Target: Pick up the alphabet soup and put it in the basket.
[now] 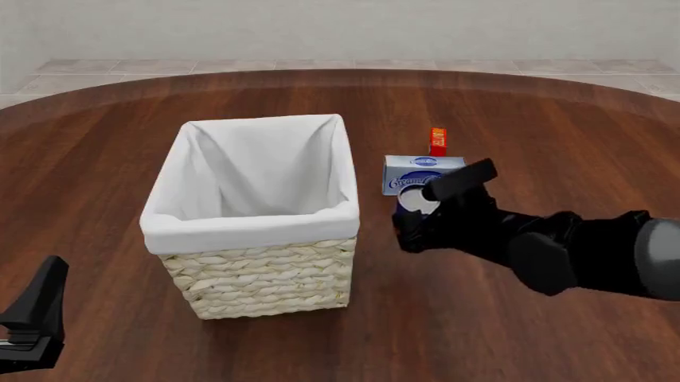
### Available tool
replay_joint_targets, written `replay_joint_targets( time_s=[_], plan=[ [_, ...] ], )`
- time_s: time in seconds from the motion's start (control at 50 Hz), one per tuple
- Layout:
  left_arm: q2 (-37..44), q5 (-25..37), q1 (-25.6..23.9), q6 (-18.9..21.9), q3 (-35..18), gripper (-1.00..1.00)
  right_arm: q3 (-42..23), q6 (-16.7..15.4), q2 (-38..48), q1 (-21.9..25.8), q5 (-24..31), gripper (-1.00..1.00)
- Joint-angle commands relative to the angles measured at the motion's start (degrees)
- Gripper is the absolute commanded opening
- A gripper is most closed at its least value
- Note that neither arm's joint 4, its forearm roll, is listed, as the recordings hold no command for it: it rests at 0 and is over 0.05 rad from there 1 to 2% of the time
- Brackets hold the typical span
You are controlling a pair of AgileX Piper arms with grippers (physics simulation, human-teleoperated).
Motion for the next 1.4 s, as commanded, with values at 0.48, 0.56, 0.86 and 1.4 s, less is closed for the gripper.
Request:
replay_joint_targets(
  time_s=[0.48,0.56,0.86,1.4],
  plan=[
    [0.0,-0.55,0.13,-0.45,0.02,1.0,-13.31,-4.47,-8.76,-3.2,17.82,-1.0],
    [0.0,-0.59,0.13,-0.51,0.02,1.0,-15.92,-5.23,-9.32,-3.51,20.38,-1.0],
    [-0.01,-0.9,0.11,-0.64,0.03,1.0,-23.97,-6.79,-10.04,-4.48,26.95,-1.0],
    [-0.01,-0.89,-0.09,-0.67,0.03,1.0,-41.21,-8.87,-7.5,-0.27,37.76,-1.0]
  ],
)
